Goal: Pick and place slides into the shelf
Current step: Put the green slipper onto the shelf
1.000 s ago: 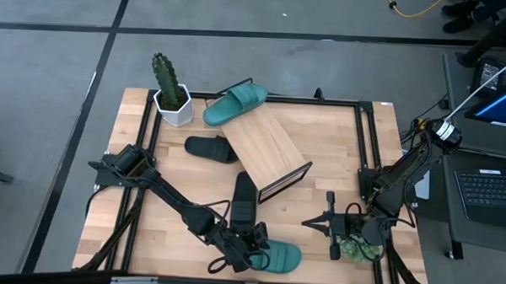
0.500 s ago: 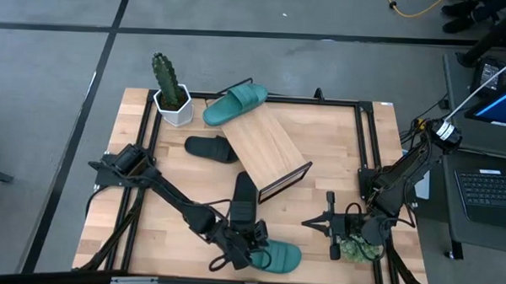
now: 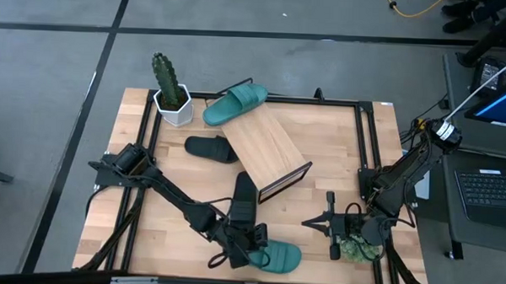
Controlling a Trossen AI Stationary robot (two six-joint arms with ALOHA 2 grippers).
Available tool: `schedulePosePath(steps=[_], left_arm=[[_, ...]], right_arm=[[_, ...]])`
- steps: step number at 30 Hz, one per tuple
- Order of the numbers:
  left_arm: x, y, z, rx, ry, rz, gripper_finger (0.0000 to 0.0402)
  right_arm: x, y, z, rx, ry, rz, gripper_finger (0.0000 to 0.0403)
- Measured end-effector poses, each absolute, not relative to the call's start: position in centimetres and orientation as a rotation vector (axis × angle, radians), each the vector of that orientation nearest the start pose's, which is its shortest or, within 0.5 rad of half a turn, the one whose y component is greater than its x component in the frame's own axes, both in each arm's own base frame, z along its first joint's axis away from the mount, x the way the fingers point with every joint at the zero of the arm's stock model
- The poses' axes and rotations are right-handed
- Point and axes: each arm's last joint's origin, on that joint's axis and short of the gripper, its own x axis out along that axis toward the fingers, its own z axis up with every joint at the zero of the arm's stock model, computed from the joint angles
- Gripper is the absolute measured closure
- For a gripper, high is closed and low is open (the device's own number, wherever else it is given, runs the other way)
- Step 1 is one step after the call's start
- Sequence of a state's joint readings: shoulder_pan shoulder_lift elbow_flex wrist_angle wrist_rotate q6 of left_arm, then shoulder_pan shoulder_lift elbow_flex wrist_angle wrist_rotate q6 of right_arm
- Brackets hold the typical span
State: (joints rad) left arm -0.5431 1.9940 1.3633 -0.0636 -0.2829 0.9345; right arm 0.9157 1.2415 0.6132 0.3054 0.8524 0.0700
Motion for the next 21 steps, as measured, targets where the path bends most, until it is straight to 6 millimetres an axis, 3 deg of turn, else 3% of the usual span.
schedulePosePath(steps=[6,12,21], left_arm=[[38.5,-22.5,16.2,1.193,0.442,-0.603,0.0235],[39.2,-22.6,17.1,1.237,0.4,-0.568,0.0235],[39.6,-21.9,16.1,1.197,0.435,-0.599,0.0235]], right_arm=[[17.0,18.5,23.0,-0.181,0.209,0.055,0.04],[17.0,18.5,23.0,-0.181,0.209,0.055,0.04],[17.0,18.5,23.0,-0.185,0.213,0.055,0.04]])
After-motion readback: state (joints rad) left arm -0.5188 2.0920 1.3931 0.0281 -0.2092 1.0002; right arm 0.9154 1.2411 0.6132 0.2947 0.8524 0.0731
